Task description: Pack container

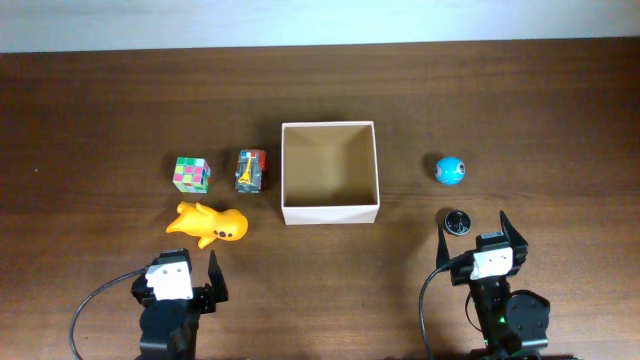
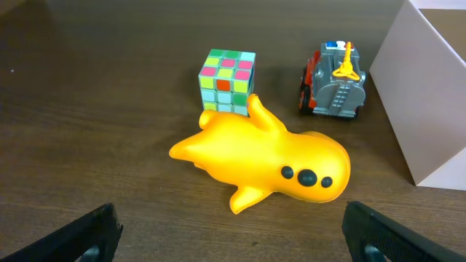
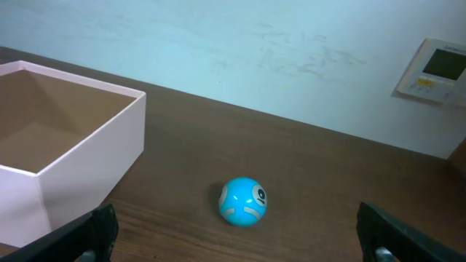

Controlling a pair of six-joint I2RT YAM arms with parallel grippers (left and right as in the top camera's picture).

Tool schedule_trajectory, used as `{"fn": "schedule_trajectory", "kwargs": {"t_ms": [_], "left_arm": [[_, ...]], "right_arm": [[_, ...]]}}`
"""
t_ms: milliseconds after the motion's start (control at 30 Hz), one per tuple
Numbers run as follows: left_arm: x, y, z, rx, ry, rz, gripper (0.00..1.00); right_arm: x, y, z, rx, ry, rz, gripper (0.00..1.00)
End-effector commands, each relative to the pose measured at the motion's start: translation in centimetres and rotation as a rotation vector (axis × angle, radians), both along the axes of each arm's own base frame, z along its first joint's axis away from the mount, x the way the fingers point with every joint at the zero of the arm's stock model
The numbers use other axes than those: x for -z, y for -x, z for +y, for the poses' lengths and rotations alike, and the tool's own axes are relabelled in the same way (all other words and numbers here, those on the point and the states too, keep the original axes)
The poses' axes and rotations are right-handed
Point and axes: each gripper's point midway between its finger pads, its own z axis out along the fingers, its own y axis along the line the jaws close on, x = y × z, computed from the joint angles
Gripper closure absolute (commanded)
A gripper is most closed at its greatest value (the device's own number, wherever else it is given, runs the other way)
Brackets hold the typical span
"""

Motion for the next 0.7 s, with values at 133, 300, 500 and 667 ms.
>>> {"fn": "schedule_trajectory", "kwargs": {"t_ms": [133,300,500,667], "left_arm": [[0.09,0.0,0.14,-0.001,-0.02,-0.001,0.01],[0.09,0.0,0.14,-0.001,-0.02,0.0,0.01],[0.09,0.0,0.14,-0.001,-0.02,0.0,0.01],[0.09,0.0,0.14,-0.001,-0.02,0.0,0.01]], "right_arm": [[0.4,-0.03,-0.18,0.012,0.008,0.007,0.01],[0.4,-0.03,-0.18,0.012,0.008,0.007,0.01],[0.4,-0.03,-0.18,0.012,0.008,0.007,0.01],[0.4,-0.03,-0.18,0.012,0.008,0.007,0.01]]}}
